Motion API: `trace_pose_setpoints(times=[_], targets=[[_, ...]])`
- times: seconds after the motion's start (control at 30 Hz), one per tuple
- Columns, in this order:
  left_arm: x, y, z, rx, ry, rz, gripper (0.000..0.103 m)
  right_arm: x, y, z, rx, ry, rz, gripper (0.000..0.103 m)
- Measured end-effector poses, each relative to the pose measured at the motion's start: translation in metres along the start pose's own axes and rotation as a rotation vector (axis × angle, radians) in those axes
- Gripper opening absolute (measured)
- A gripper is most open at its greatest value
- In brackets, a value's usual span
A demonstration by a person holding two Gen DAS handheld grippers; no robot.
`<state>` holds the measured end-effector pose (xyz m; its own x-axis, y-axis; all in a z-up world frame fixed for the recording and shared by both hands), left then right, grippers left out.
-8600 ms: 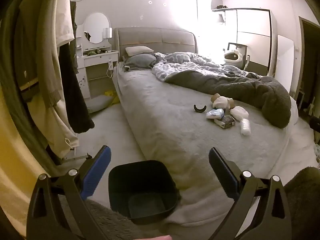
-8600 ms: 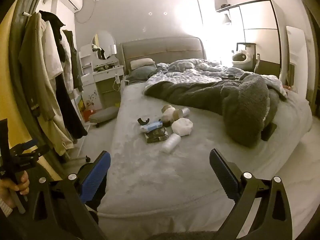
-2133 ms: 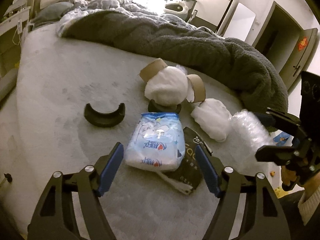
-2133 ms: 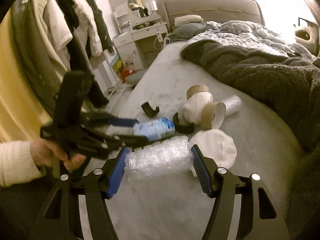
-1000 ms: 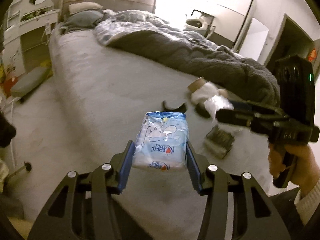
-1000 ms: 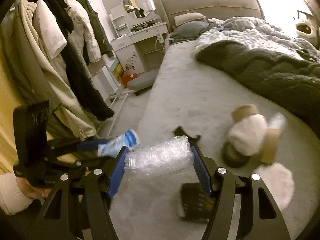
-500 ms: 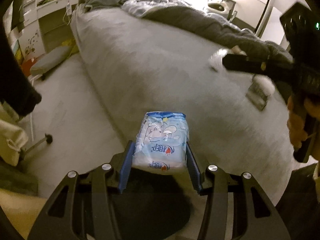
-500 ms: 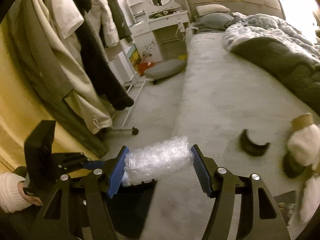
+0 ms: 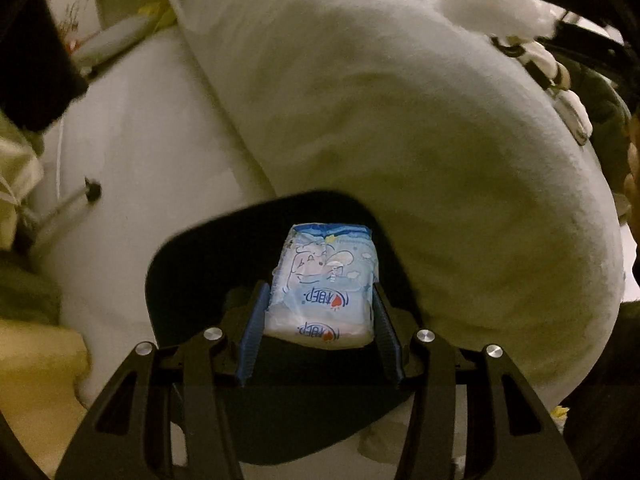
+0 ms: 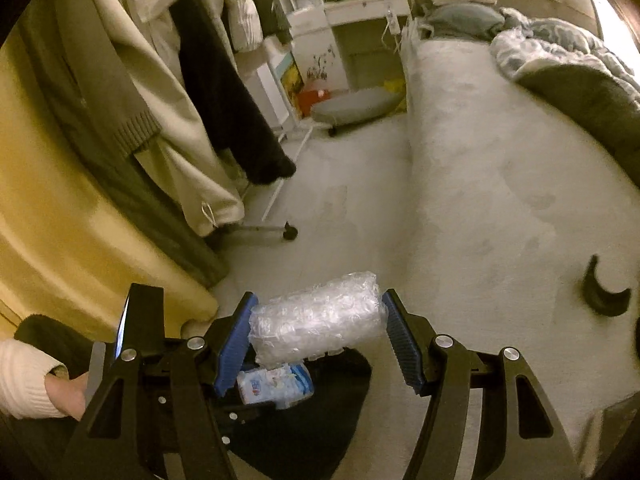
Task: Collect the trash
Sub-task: 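Carry the bubble wrap and diaper pack in both tools over the black bin, then open the left tool to drop the diaper pack into the bin, then lower the right tool into the bin and release the bubble wrap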
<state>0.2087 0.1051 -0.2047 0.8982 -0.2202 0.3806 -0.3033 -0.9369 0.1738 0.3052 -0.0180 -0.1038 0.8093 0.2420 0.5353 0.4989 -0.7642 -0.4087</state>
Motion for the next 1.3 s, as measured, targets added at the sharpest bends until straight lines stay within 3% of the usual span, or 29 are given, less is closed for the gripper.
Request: trace_pose_setpoints(times=[0.27,0.53,0.7,0.87,1.3], targets=[[-0.020,-0.034,0.021,-0.078,-0.088,-0.126,0.053,-0.018,-0.017,0.044,-0.047,-0.163,-0.055,0.065],[-0.033,-0.044,0.034,-0.072,-0.155,-0.137,0.054,-0.033,-0.023,0.072,-0.077,-0.263,-0.079,0.065],[-0.032,-0.043,0.033,-0.063,-0.159,-0.135,0.062,-0.037,-0.027,0.084,-0.086,-0.304,-0.091,0.065],[-0.030,-0.046,0.013,-0.047,-0.107,-0.130,0.068,-0.042,-0.028,0.096,-0.103,-0.343,-0.096,0.065],[-0.018,-0.072,-0.061,0.085,0.103,-0.107,0.066,-0.057,-0.035,0.135,-0.146,-0.425,-0.112,0.065]])
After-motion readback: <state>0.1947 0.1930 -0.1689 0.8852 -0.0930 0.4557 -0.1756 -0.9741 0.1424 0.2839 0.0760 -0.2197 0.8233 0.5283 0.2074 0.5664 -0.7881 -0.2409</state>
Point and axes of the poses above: each gripper's, at about its wrist camera, not at the fingertips, and z roughly the way its jaws point, y to its right, x to its top, the point moved 1 cm from there along z, roughly the way its jaws point, and after that the axes turned 11 degrees about z, right-handed, at the moved point
